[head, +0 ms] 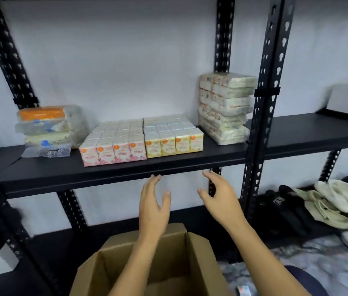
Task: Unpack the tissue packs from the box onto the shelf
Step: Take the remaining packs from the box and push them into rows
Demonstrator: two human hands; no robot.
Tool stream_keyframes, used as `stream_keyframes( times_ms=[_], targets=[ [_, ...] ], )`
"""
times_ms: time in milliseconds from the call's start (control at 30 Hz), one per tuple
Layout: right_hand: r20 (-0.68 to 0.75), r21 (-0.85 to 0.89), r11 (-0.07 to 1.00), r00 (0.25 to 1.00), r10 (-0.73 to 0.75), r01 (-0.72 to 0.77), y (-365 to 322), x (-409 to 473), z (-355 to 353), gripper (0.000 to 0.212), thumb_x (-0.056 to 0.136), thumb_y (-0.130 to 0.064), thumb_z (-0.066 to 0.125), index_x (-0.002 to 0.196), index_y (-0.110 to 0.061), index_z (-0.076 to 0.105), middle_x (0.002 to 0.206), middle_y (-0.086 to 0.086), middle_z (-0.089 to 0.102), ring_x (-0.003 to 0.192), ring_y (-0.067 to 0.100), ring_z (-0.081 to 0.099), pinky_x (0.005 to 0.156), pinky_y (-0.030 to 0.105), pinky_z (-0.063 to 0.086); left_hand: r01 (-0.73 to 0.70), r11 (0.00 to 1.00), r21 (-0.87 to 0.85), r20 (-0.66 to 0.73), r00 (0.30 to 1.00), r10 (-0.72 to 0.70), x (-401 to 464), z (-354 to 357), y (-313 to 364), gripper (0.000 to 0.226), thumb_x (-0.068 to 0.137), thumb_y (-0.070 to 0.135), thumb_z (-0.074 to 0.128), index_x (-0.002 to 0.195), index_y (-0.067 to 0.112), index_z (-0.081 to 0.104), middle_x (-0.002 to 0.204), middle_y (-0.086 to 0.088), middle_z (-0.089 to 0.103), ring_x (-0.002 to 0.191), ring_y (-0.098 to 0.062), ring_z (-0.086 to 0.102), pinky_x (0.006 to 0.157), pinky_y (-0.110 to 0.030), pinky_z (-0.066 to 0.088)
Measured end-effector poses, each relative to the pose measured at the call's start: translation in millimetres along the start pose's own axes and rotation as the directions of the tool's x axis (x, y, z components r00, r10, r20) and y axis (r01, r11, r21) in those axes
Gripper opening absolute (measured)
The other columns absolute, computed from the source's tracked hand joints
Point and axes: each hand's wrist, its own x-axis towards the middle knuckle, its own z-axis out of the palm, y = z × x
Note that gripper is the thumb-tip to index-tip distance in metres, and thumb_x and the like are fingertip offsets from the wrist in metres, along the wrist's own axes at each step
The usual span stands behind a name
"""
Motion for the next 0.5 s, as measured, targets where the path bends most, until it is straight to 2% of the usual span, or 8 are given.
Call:
stream_keyframes(
  times_ms=[133, 200, 267, 367, 433, 500],
  targets=[
    [-0.035, -0.007, 0.993, 0.992, 0.119, -0.119, 46.4, -19.4, -26.1, 0.052, 0.091, -0.030, 0.065, 0.141, -0.022, 0.053, 0.148, -0.001, 0.048, 0.139, 0.013, 0.040, 0.115, 0.032, 0.032, 0.017, 1.000, -0.020, 0.179, 0.984, -0.013, -27.5, 53.5, -2.9, 0.041, 0.098, 0.025, 0.054, 0.139, 0.026, 0.048, 0.145, 0.011, 0.043, 0.135, 0.000, 0.036, 0.112, -0.025, 0.031],
    [-0.070, -0.004, 0.981, 0.979, 0.192, -0.193, 74.3, -28.1, -38.9, 0.048, 0.092, -0.028, 0.065, 0.138, -0.019, 0.055, 0.142, -0.002, 0.053, 0.134, 0.014, 0.045, 0.111, 0.029, 0.035, 0.034, 0.999, -0.013, 0.257, 0.966, -0.030, -39.1, 80.9, -7.6, 0.038, 0.098, 0.025, 0.054, 0.136, 0.026, 0.051, 0.143, 0.013, 0.045, 0.133, 0.002, 0.037, 0.111, -0.026, 0.034],
    [-0.097, -0.002, 0.960, 0.955, 0.279, -0.280, 106.3, -38.0, -45.1, 0.046, 0.092, -0.029, 0.065, 0.136, -0.019, 0.056, 0.140, -0.001, 0.055, 0.130, 0.016, 0.049, 0.108, 0.029, 0.039, 0.065, 0.998, -0.010, 0.329, 0.943, -0.058, -50.7, 111.4, -15.6, 0.035, 0.098, 0.024, 0.054, 0.132, 0.026, 0.053, 0.140, 0.014, 0.046, 0.130, 0.001, 0.039, 0.109, -0.029, 0.038],
    [-0.115, 0.027, 0.906, 0.899, 0.422, -0.422, 156.4, -55.3, -36.8, 0.047, 0.092, -0.031, 0.065, 0.137, -0.019, 0.055, 0.137, 0.000, 0.056, 0.124, 0.019, 0.054, 0.102, 0.031, 0.042, 0.110, 0.994, -0.011, 0.423, 0.901, -0.095, -68.5, 160.7, -29.5, 0.034, 0.097, 0.022, 0.055, 0.131, 0.026, 0.054, 0.138, 0.012, 0.046, 0.129, -0.003, 0.042, 0.102, -0.026, 0.044],
    [-0.124, 0.065, 0.855, 0.846, 0.518, -0.514, 191.4, -66.8, -22.0, 0.049, 0.092, -0.034, 0.064, 0.138, -0.021, 0.054, 0.125, 0.004, 0.063, 0.113, 0.023, 0.060, 0.093, 0.031, 0.045, 0.160, 0.987, 0.011, 0.489, 0.860, -0.144, -82.0, 193.8, -44.8, 0.034, 0.098, 0.022, 0.055, 0.131, 0.024, 0.054, 0.137, 0.012, 0.046, 0.129, -0.004, 0.043, 0.101, -0.018, 0.040],
    [-0.128, 0.122, 0.786, 0.775, 0.619, -0.607, 224.3, -80.4, -3.3, 0.052, 0.092, -0.036, 0.062, 0.141, -0.022, 0.051, 0.111, 0.006, 0.062, 0.095, 0.022, 0.060, 0.081, 0.031, 0.047, 0.213, 0.976, 0.049, 0.543, 0.814, -0.204, -96.4, 223.8, -61.2, 0.034, 0.097, 0.024, 0.056, 0.132, 0.022, 0.053, 0.138, 0.009, 0.047, 0.122, 0.000, 0.044, 0.092, -0.004, 0.034]
  ],
)
